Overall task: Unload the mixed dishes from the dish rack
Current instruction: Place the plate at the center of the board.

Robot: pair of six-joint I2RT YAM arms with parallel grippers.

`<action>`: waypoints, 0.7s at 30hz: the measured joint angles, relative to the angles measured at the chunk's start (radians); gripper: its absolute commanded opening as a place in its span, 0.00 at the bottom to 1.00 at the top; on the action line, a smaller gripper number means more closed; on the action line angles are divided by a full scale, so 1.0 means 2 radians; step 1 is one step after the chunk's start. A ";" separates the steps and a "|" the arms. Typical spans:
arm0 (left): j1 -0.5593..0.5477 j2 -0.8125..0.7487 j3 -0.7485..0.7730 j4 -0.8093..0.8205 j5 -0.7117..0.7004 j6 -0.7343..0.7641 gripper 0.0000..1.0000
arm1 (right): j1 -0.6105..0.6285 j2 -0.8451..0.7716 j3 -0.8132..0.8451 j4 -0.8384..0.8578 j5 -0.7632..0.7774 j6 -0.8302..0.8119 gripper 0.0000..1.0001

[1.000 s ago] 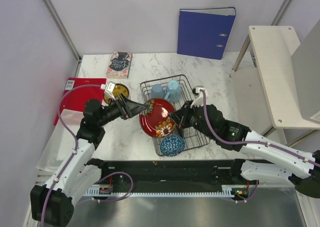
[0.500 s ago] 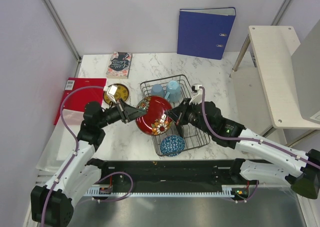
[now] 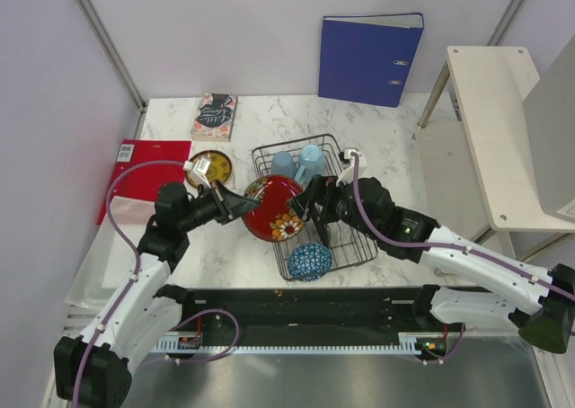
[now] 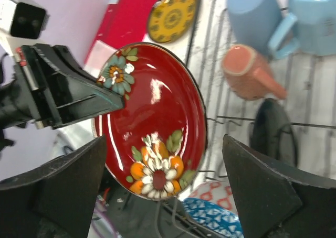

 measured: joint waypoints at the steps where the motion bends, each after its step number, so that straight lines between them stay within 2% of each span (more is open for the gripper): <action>1: 0.000 0.003 0.004 -0.011 -0.010 0.002 0.02 | 0.000 0.000 0.005 -0.012 0.010 -0.004 0.98; 7: 0.013 0.019 0.049 -0.088 -0.079 0.011 0.02 | 0.000 -0.018 0.012 -0.080 0.086 -0.029 0.97; 13: 0.076 0.068 0.127 -0.170 -0.176 0.017 0.02 | 0.000 -0.073 0.010 -0.121 0.144 -0.049 0.95; 21: 0.183 0.138 0.113 -0.219 -0.242 0.014 0.02 | 0.000 -0.112 -0.014 -0.143 0.175 -0.065 0.95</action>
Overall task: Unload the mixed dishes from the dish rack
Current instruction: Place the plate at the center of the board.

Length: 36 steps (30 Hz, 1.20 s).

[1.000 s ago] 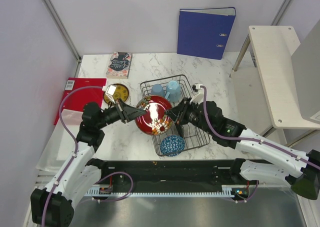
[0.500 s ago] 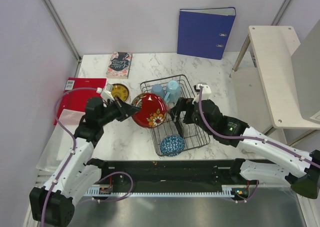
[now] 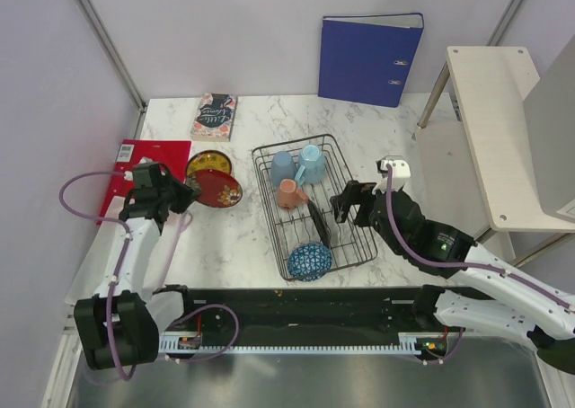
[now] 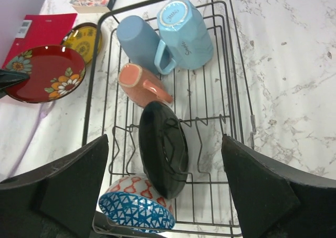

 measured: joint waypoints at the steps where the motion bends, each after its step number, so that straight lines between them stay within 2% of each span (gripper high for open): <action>1: 0.008 0.007 -0.003 -0.001 -0.002 0.000 0.02 | 0.000 -0.001 -0.003 -0.001 0.001 -0.001 0.94; 5: 0.039 0.045 -0.012 0.007 0.000 -0.005 0.02 | 0.000 -0.004 -0.015 -0.007 0.003 -0.005 0.94; 12: 0.051 0.116 -0.008 0.101 0.023 -0.026 0.02 | 0.000 -0.007 -0.027 -0.007 -0.003 -0.006 0.94; 19: 0.055 0.242 0.045 0.191 0.051 -0.041 0.02 | 0.000 -0.016 -0.043 -0.007 -0.003 -0.006 0.94; 25: 0.062 0.308 0.077 0.208 0.057 -0.042 0.02 | 0.000 -0.019 -0.048 -0.011 -0.001 -0.006 0.94; 26: 0.063 0.318 0.083 0.210 0.058 -0.041 0.04 | 0.000 -0.020 -0.048 -0.011 -0.001 -0.006 0.94; 29: 0.066 0.336 0.099 0.211 0.061 -0.040 0.18 | 0.000 -0.019 -0.048 -0.011 -0.001 -0.008 0.94; 30: 0.067 0.338 0.102 0.210 0.061 -0.039 0.30 | 0.000 -0.019 -0.048 -0.011 0.000 -0.008 0.94; 32: 0.067 0.338 0.107 0.206 0.062 -0.037 0.41 | 0.000 -0.017 -0.048 -0.012 0.001 -0.010 0.94; 33: 0.067 0.338 0.109 0.205 0.062 -0.035 0.50 | 0.000 -0.015 -0.048 -0.011 0.002 -0.010 0.94; 36: 0.067 0.335 0.110 0.192 0.060 -0.031 0.61 | 0.000 -0.009 -0.048 -0.011 0.003 -0.011 0.94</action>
